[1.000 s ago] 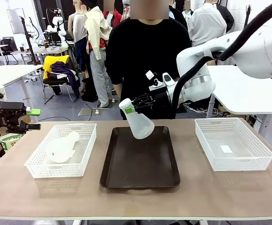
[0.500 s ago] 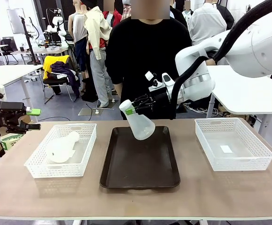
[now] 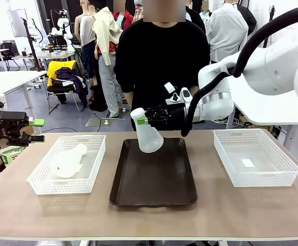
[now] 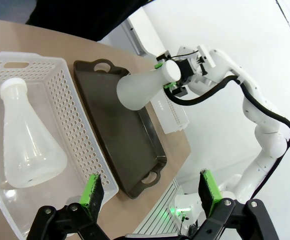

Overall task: Prepare the laboratory tools.
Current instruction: Place the picked Big flask upright in the Handle tray as instructed by the person.

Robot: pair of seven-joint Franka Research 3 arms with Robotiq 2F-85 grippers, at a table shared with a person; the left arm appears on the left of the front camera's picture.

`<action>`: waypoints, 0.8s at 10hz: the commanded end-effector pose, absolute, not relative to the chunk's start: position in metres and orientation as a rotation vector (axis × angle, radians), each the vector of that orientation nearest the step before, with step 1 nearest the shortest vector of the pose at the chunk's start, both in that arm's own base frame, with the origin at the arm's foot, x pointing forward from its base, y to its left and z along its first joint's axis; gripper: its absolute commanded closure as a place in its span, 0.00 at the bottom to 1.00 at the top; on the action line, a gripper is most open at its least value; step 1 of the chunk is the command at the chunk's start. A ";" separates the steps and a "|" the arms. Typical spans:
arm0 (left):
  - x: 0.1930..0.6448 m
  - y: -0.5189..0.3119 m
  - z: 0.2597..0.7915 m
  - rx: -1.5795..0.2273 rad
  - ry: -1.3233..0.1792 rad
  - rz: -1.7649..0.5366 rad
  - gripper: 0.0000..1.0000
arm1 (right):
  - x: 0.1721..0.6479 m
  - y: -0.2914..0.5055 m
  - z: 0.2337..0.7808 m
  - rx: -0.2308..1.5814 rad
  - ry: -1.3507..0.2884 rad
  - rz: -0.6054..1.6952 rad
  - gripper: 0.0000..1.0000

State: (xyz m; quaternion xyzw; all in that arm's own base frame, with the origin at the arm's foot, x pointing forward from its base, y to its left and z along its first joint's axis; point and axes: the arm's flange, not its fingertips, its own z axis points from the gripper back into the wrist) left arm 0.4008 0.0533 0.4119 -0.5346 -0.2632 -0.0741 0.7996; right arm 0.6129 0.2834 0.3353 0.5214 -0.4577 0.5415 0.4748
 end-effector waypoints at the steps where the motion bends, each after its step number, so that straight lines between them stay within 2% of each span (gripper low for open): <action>1: 0.400 0.055 0.413 -1.160 -0.570 -0.165 0.00 | 0.628 0.291 0.316 1.308 -1.163 1.296 1.00; 6: 0.400 0.055 0.413 -1.160 -0.570 -0.165 0.00 | 0.640 0.298 0.291 1.317 -1.150 1.246 1.00; 7: 0.400 0.055 0.413 -1.160 -0.570 -0.165 0.00 | 0.638 0.296 0.291 1.306 -1.167 1.236 0.87; 8: 0.400 0.055 0.413 -1.160 -0.570 -0.165 0.00 | 0.637 0.294 0.290 1.296 -1.168 1.218 0.68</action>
